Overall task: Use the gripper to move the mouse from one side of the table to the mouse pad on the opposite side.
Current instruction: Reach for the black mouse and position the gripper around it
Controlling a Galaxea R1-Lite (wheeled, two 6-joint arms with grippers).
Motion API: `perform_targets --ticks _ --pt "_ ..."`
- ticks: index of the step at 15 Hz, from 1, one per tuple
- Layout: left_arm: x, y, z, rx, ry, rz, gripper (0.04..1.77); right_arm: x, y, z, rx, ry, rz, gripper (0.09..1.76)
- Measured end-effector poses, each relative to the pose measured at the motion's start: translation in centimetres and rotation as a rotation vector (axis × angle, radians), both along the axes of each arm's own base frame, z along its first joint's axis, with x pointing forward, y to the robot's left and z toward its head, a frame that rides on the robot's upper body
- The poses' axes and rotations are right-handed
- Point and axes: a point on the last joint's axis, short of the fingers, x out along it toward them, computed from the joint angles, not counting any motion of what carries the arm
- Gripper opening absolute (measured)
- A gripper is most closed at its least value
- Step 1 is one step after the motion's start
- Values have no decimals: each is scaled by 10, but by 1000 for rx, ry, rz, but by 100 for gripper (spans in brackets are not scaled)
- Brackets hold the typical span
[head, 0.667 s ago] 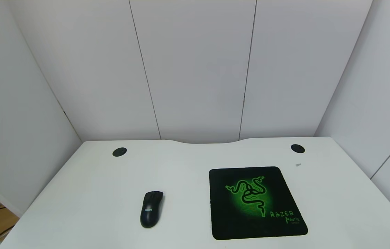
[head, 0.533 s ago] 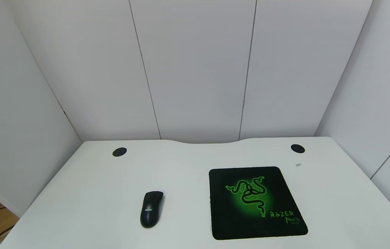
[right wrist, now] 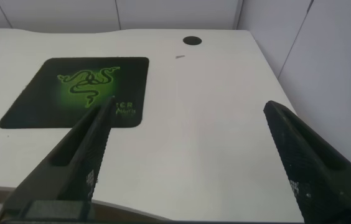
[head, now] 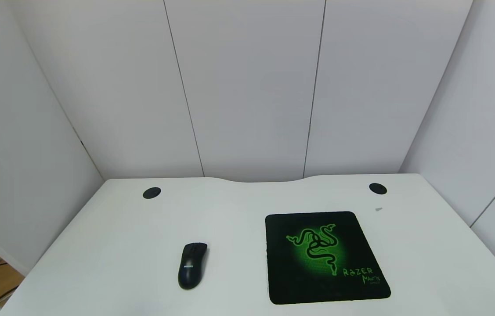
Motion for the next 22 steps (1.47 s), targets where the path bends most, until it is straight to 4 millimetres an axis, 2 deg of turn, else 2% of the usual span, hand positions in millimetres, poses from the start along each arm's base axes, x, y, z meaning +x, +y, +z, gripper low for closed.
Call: perform_targets --ticks 4,7,10,13,17,22 --pt "14 0 47 -3 38 -1 172 0 0 0 0 0 0 171" --pt "40 0 77 -8 112 0 172 0 0 0 0 0 0 171" --pt "73 -1 98 -9 222 1 172 0 0 0 0 0 0 171" --pt "103 -1 108 -18 380 -3 172 0 0 0 0 0 0 171" --pt "140 -3 112 -63 583 0 172 0 0 0 0 0 0 171" --pt "178 -18 108 -154 785 -26 172 0 0 0 0 0 0 171"
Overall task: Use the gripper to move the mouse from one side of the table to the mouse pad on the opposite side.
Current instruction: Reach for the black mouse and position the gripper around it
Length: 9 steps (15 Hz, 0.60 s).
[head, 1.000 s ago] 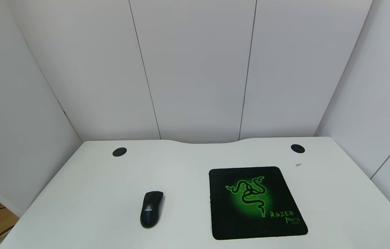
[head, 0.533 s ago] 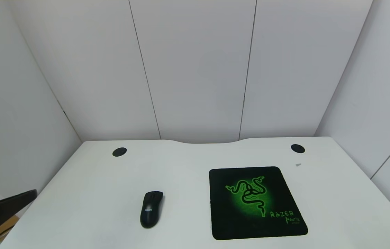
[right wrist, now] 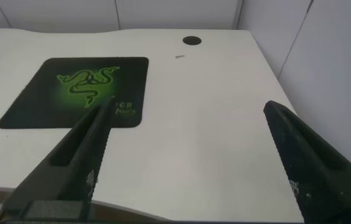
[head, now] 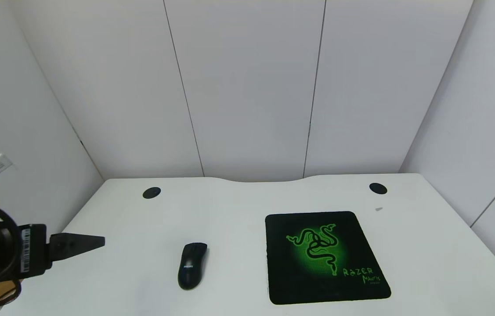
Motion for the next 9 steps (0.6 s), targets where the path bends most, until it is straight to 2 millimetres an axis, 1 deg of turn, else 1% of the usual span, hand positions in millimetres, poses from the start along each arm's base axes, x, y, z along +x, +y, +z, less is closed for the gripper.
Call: perform_targets --ticks 3,7,9 --pt "30 -15 -5 -27 105 17 172 0 0 0 0 0 0 171" --pt "74 -36 -26 -9 221 38 172 0 0 0 0 0 0 171" --pt "91 -48 -37 0 265 24 172 0 0 0 -1 0 0 171"
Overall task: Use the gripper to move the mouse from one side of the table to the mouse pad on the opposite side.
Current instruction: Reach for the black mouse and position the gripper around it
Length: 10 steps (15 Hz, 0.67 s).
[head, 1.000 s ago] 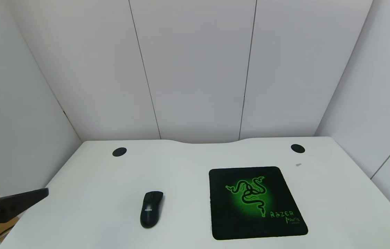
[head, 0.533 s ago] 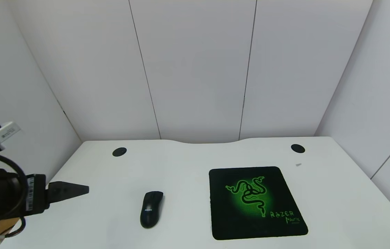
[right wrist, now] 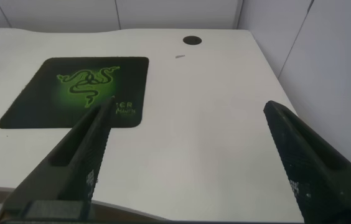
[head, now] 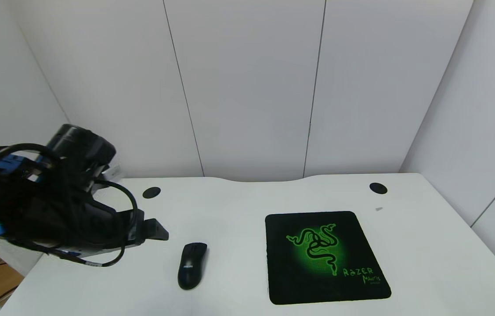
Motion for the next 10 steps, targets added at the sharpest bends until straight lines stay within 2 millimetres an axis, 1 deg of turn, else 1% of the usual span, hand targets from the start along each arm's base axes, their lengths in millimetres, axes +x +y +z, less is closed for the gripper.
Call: perform_targets --ticks 5,8,10 --pt "44 -20 -38 35 120 -32 172 0 0 0 0 0 0 171" --pt "61 -31 -64 50 176 -51 172 0 0 0 1 0 0 171" --pt "71 -38 -81 57 179 -60 172 0 0 0 1 0 0 171"
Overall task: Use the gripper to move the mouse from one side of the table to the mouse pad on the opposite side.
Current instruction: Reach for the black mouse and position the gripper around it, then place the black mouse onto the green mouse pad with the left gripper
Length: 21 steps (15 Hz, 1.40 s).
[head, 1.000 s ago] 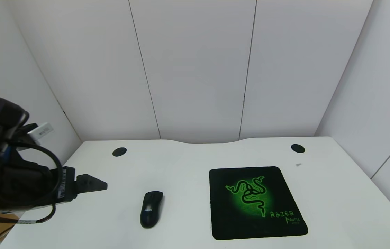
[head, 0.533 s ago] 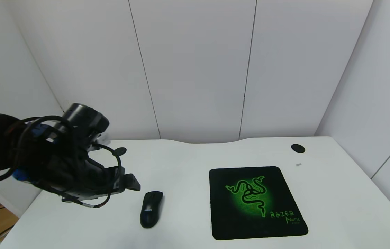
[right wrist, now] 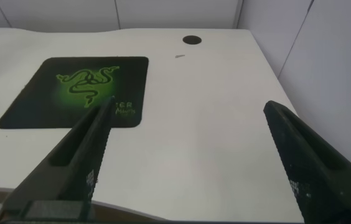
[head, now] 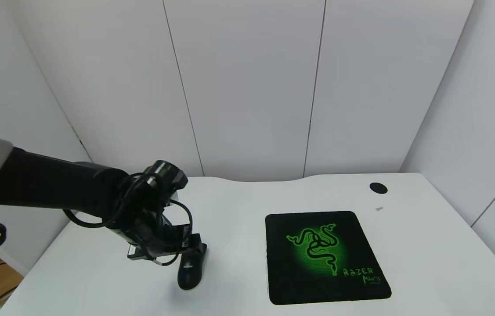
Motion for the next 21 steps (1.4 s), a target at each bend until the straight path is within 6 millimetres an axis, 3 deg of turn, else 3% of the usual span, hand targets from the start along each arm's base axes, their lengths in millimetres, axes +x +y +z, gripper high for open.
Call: perform_targets --ticks 8,14,15,19,21 --pt "22 -12 -49 40 34 4 172 0 0 0 -1 0 0 171" --pt "24 -13 -63 61 64 8 172 0 0 0 0 0 0 171" --pt "24 -13 -64 63 66 9 163 0 0 0 0 0 0 171" --pt "25 -13 -66 70 69 11 102 0 0 0 0 0 0 171" --pt "25 -13 -67 69 68 11 94 0 0 0 -1 0 0 171"
